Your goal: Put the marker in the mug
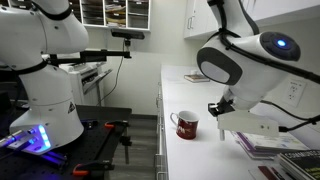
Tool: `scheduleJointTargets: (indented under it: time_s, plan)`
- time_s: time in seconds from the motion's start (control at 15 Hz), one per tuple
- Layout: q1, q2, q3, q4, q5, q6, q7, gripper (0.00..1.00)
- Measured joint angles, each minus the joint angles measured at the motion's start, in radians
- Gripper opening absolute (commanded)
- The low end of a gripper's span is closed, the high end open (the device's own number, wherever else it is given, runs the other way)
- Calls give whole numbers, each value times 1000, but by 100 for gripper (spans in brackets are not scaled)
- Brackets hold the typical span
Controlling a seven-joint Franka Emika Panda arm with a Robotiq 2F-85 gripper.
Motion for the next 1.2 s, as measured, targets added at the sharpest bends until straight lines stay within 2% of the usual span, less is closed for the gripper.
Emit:
scheduleJointTargets:
  time_s: [0.2, 0.33, 0.53, 0.8, 1.2]
  plan:
    - [5, -33, -58, 8, 126, -212, -157, 5]
    - [42, -53, -140, 18, 180, -358, -218, 5]
    - [136, -66, -282, 41, 220, -518, -233, 5]
    - [252, -66, -410, 67, 243, -627, -233, 5]
    - [360, -59, -467, 85, 246, -740, -233, 5]
